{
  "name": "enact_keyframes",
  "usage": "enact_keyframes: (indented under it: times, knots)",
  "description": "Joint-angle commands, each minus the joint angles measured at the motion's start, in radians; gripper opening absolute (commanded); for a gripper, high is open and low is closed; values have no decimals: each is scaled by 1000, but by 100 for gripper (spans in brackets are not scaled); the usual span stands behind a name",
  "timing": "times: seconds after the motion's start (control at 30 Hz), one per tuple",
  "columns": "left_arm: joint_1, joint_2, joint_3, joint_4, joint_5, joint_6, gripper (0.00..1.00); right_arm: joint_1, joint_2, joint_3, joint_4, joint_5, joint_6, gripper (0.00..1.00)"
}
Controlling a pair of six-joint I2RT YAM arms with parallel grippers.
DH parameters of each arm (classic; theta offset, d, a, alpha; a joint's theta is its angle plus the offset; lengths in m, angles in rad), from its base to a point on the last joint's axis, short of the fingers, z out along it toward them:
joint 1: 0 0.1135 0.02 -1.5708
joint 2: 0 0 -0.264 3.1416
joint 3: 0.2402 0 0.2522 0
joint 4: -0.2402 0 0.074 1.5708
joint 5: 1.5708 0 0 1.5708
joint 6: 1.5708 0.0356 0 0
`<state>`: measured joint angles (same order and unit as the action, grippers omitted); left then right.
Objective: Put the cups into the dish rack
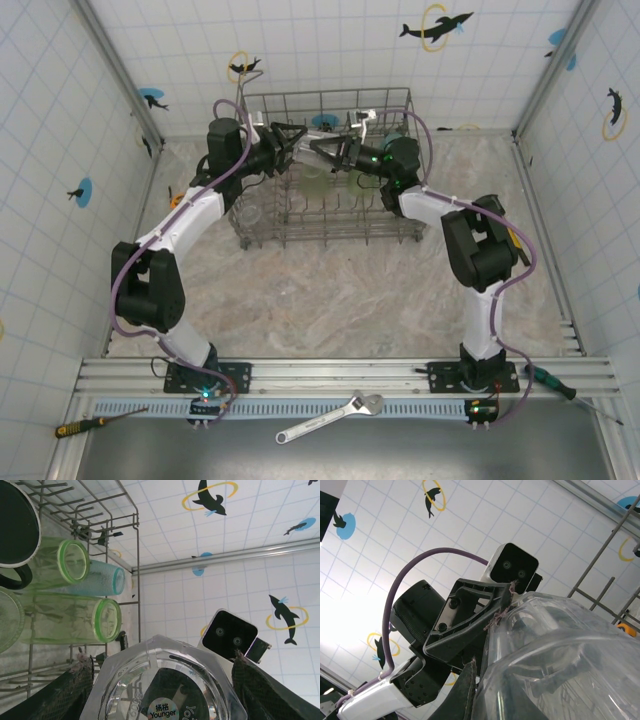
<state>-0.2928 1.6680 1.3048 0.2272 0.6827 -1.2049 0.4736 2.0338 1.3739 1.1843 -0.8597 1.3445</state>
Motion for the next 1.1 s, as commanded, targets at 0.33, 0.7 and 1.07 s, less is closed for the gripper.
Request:
enact_keyframes:
  times: [0.33,0.7,1.07]
  knots:
    - [-12,-34,-14,97,35,-17,0,11,-6,54,17,-15,-22,21]
    - [-2,-46,-7,134,18,-38,0,-8,-50,-4,-9,-3,-15,64]
    - [29,-42,206,-272,-240,314,0,-75,-182,-125,-181,21,-149,90]
